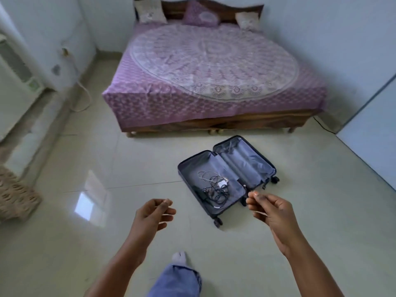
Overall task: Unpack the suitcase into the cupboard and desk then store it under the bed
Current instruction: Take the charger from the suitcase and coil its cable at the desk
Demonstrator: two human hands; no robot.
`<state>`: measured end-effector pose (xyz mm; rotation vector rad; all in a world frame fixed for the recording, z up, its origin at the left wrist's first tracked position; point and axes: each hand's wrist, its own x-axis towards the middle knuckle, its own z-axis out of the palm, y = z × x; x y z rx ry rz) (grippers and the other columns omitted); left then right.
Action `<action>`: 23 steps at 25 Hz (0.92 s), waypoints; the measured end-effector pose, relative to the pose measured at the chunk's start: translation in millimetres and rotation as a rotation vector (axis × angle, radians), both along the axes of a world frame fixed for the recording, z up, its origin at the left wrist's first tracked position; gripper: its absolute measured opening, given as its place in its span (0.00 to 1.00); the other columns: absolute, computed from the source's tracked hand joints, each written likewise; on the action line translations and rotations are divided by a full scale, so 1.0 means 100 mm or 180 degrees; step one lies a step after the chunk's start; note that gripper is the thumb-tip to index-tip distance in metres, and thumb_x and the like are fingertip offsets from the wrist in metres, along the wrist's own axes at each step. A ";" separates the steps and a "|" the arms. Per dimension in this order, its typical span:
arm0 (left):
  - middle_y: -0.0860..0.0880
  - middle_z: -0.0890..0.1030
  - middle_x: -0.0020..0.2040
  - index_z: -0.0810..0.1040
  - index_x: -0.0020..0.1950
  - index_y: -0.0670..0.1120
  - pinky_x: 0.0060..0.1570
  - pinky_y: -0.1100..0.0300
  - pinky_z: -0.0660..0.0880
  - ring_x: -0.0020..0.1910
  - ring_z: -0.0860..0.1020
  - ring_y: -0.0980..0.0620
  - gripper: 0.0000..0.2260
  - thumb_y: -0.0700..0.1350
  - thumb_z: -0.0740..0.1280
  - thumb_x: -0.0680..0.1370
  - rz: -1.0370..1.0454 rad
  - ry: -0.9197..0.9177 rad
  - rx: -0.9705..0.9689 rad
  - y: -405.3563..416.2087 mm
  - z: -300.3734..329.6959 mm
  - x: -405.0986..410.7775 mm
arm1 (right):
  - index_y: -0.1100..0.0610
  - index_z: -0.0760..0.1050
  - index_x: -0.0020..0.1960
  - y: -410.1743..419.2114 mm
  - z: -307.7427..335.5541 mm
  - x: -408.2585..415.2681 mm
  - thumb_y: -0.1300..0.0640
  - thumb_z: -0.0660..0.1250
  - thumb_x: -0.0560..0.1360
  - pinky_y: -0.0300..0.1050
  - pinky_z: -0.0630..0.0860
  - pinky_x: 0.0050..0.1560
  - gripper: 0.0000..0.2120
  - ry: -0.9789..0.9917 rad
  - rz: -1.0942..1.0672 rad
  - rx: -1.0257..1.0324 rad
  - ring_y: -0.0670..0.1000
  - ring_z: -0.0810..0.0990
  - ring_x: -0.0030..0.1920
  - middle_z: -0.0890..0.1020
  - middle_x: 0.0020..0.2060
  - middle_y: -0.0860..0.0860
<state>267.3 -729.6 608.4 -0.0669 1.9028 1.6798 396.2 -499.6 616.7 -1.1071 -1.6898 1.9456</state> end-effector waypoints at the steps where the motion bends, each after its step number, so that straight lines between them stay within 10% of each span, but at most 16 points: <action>1: 0.43 0.83 0.43 0.78 0.50 0.40 0.46 0.56 0.72 0.43 0.79 0.47 0.08 0.44 0.63 0.79 -0.0075 -0.0047 -0.0059 0.19 -0.02 -0.26 | 0.60 0.81 0.45 0.16 -0.03 -0.17 0.60 0.65 0.76 0.35 0.76 0.37 0.07 -0.0074 -0.0114 -0.0023 0.45 0.81 0.35 0.84 0.37 0.54; 14: 0.44 0.83 0.43 0.77 0.51 0.38 0.44 0.58 0.72 0.43 0.79 0.48 0.10 0.45 0.62 0.79 -0.0857 -0.0180 -0.0456 2.29 -0.38 -2.51 | 0.61 0.80 0.46 2.01 -0.93 -2.02 0.62 0.66 0.76 0.34 0.76 0.35 0.05 -0.0710 -0.0529 -0.0099 0.47 0.79 0.34 0.82 0.36 0.54; 23: 0.47 0.82 0.37 0.77 0.47 0.38 0.33 0.69 0.72 0.35 0.77 0.53 0.08 0.43 0.64 0.78 -0.1059 -0.0479 -0.0794 3.87 -2.54 -3.57 | 0.70 0.78 0.45 3.31 -4.07 -3.57 0.62 0.64 0.76 0.51 0.72 0.45 0.10 -0.2516 0.0790 0.0921 0.63 0.79 0.46 0.81 0.42 0.64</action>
